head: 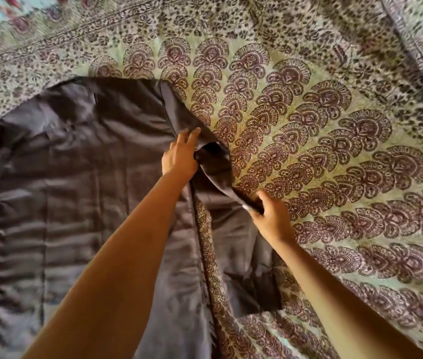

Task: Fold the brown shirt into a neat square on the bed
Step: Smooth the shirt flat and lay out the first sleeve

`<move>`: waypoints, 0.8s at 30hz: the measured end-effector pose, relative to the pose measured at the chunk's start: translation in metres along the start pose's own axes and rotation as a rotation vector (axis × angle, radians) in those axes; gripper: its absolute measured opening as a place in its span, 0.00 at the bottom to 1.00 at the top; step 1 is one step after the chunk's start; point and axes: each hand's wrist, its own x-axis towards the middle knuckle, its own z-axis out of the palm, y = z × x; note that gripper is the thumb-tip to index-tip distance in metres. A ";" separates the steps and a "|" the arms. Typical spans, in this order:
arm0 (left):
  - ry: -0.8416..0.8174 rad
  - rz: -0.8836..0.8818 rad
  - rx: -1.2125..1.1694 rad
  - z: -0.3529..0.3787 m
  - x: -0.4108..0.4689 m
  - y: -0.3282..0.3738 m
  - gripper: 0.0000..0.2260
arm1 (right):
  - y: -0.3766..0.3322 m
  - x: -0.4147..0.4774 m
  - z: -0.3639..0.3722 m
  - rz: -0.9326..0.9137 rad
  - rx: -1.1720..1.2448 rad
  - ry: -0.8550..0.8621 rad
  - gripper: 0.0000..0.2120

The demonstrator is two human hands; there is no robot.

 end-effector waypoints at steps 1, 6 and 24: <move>-0.013 -0.011 0.003 0.001 0.004 0.001 0.34 | 0.004 0.007 -0.010 -0.002 0.002 0.103 0.09; 0.086 -0.039 0.009 0.003 0.023 0.002 0.22 | 0.002 0.067 -0.082 -0.181 -0.171 0.597 0.13; 0.200 -0.147 -0.171 0.004 0.041 0.004 0.15 | 0.048 0.090 -0.089 0.485 -0.163 0.505 0.13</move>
